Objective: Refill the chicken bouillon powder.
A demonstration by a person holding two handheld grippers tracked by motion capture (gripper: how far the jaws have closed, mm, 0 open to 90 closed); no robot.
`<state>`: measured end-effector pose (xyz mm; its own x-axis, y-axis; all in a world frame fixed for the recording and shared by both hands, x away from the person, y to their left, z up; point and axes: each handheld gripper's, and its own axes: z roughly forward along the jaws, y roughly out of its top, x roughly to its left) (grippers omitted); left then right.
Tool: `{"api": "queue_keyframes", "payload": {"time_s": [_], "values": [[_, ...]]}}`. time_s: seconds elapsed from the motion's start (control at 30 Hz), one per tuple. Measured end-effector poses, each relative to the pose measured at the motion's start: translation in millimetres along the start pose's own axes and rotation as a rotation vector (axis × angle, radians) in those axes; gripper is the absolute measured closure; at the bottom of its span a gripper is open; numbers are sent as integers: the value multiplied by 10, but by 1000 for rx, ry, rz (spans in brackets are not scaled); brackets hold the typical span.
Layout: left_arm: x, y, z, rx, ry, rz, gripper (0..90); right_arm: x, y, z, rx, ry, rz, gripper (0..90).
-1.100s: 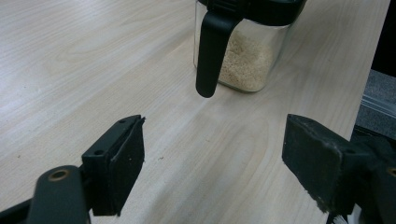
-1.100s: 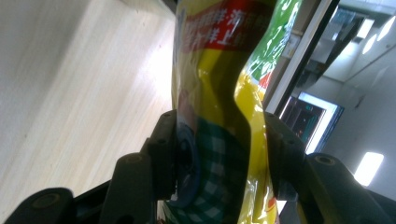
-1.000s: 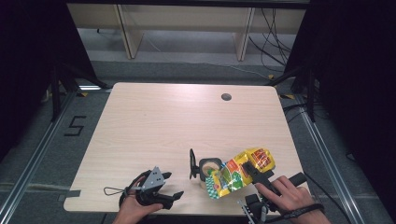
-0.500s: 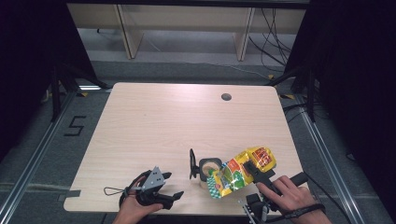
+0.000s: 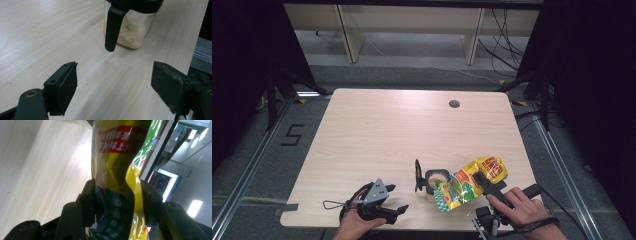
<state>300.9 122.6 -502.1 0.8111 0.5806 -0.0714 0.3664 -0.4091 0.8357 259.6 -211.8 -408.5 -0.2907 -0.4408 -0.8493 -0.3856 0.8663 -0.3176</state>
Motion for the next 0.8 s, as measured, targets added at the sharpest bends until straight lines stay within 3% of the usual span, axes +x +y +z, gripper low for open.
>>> {"api": "queue_keyframes", "payload": {"time_s": [0.03, 0.07, 0.13, 0.17, 0.2, 0.23, 0.3, 0.33, 0.37, 0.4, 0.5, 0.57, 0.6, 0.63, 0.7, 0.8], "values": [[9, 2, -4, 5, 2, 22, 207, -8, -1, 8, -9, -3, -9, 556], [-6, -3, 7, -13, -3, 5, 207, -15, -4, 6, -4, 2, -14, 556], [11, 3, -6, 8, 5, 25, 208, -5, -8, 15, -11, 0, -13, 557], [15, 4, -10, 15, 5, 24, 207, 24, -5, 12, -1, 6, 22, 557], [12, 1, -10, 14, 7, 18, 208, 27, -5, 11, 1, 7, 27, 558], [0, -4, 0, -6, -1, 3, 208, 21, -5, 14, -5, 6, 22, 558], [14, 1, -11, 17, 7, 21, 208, -9, -11, 18, -19, -4, -11, 558], [1, 1, 0, 0, 1, 2, 208, -11, -12, 18, -22, -10, -14, 558], [13, 2, -10, 16, 7, 19, 208, -10, -12, 17, -22, -8, -13, 558], [-4, -4, 4, -8, -2, 2, 208, -9, -12, 17, -22, -8, -12, 558], [13, 2, -11, 15, 7, 18, 208, -6, -10, 18, -18, 3, -5, 558], [2, -3, -1, -5, 1, 7, 207, 2, -3, 14, -19, 3, 10, 558], [13, 0, -5, 3, 1, 24, 207, -1, -1, 4, -11, 11, 11, 558], [14, 2, -12, 17, 7, 22, 208, -8, 1, 5, -15, 8, 0, 559], [-1, 0, -3, 0, 0, 4, 208, -7, 3, 6, -17, 7, 2, 559], [9, 0, -8, 9, 5, 15, 208, -9, 2, 6, -15, 12, 0, 559]]}}
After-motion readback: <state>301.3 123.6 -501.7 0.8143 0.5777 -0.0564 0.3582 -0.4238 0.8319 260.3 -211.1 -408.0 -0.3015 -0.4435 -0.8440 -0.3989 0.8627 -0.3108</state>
